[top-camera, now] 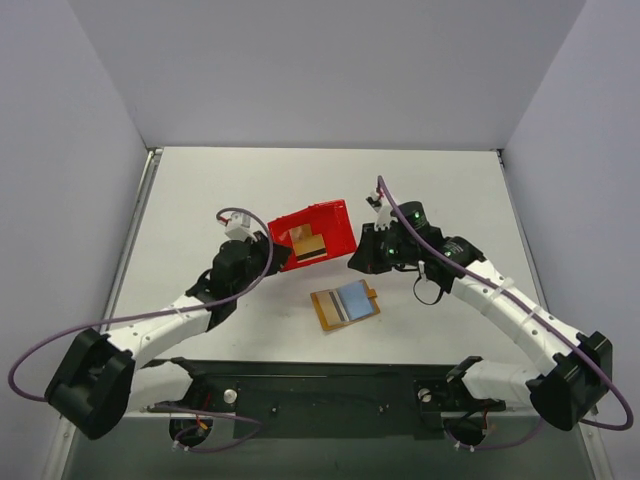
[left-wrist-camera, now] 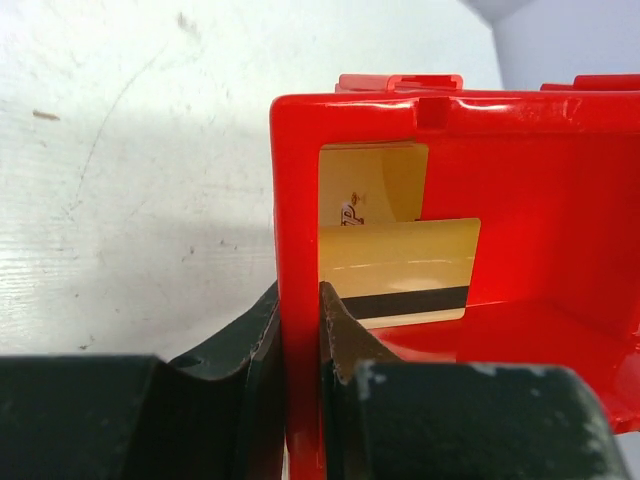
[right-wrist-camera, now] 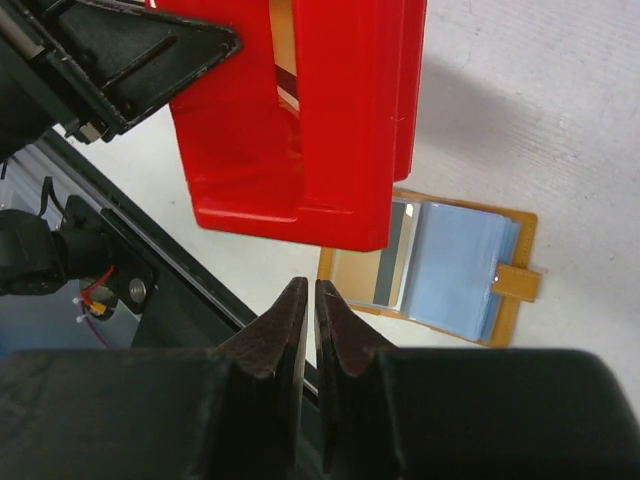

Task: Put the credit cards into the card holder
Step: Pick up the storage box at the center of the board, then pick up the credit card from the storage box.

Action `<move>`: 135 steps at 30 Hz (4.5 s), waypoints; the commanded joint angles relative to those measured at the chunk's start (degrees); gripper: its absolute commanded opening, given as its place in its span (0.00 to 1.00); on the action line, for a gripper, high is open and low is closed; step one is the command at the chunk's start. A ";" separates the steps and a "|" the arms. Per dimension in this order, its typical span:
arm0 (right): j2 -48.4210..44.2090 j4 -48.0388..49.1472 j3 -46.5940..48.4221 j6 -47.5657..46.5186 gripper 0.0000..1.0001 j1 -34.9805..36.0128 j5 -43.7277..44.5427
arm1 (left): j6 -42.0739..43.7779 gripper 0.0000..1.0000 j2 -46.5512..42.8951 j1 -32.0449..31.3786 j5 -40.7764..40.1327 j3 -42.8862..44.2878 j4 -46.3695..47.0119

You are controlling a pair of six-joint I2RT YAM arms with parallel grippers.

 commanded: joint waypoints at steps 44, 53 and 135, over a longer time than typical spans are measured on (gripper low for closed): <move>29.42 -7.60 27.30 -9.59 0.47 9.43 14.29 | -0.39 0.00 -5.46 -22.87 -44.69 3.18 -7.37; 31.53 -7.69 26.77 -10.11 0.48 10.57 17.46 | -3.64 0.00 -5.64 -23.05 -43.64 3.62 -8.25; 1.48 22.46 -1.09 -0.72 0.00 4.51 9.63 | -10.69 0.00 -2.31 -12.35 -29.95 11.52 -24.25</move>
